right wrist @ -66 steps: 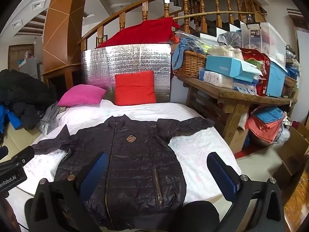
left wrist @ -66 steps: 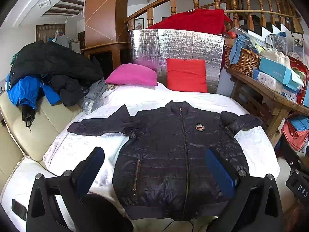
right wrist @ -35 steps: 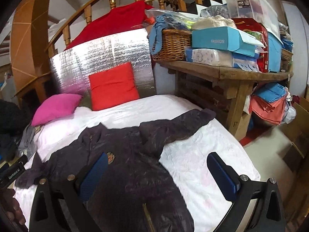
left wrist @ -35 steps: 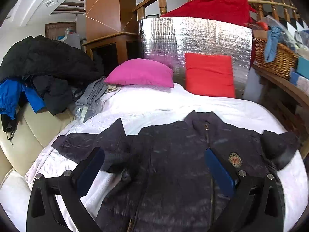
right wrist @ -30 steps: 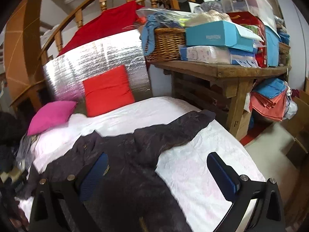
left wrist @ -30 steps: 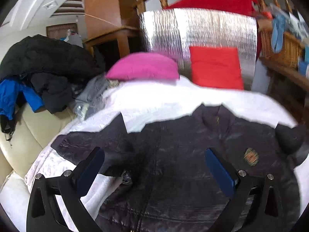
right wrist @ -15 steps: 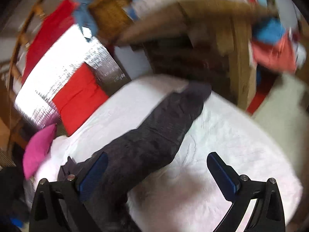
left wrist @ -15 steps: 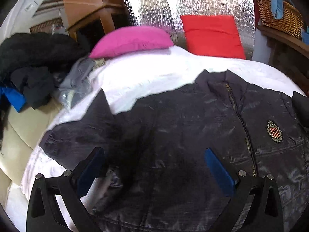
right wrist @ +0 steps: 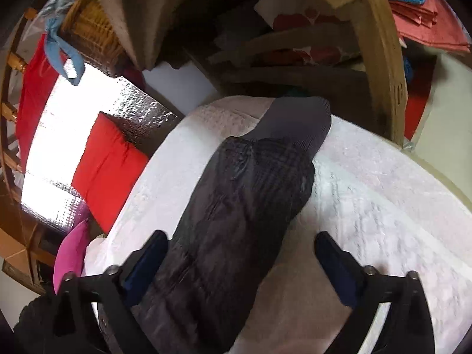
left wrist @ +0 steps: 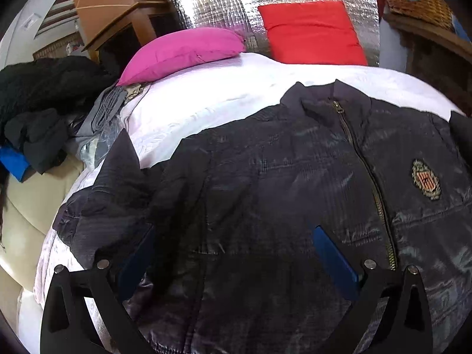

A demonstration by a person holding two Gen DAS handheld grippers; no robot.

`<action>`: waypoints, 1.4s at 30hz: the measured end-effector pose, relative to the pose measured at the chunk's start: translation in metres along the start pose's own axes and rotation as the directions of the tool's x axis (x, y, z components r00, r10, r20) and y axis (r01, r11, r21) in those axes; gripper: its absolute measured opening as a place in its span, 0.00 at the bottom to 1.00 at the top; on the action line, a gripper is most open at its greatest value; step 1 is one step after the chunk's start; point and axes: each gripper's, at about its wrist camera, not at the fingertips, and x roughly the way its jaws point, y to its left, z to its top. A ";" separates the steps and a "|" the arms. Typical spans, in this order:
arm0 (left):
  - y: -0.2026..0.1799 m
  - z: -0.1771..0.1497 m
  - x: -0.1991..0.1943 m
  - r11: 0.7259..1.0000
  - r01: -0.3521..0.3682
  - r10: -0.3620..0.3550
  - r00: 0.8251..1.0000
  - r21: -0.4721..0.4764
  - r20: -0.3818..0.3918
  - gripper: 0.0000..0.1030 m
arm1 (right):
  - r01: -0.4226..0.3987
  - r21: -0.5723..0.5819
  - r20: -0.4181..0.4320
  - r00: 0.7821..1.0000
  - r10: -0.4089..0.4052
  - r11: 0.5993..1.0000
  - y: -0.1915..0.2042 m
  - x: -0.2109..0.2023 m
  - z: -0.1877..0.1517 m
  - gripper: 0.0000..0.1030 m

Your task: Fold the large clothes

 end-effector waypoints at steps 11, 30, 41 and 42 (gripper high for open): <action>0.007 0.003 0.009 1.000 0.005 -0.005 1.000 -0.019 -0.025 1.00 | 0.053 -0.002 0.087 0.995 -0.053 0.999 0.004 0.022 0.006 0.16; 0.092 0.013 -0.009 0.968 -0.034 0.043 0.999 -0.248 0.031 1.00 | -0.511 -0.292 -0.128 0.859 0.496 0.809 0.220 -0.081 -0.185 0.14; 0.102 0.012 -0.009 0.958 0.013 -0.005 1.000 -0.288 0.026 1.00 | -0.530 -0.282 -0.533 0.780 0.328 0.800 0.239 -0.019 -0.337 0.17; 0.099 0.012 -0.010 0.960 0.027 -0.019 0.999 -0.280 0.031 1.00 | -0.510 -0.283 -0.573 0.769 0.283 0.812 0.238 -0.014 -0.344 0.17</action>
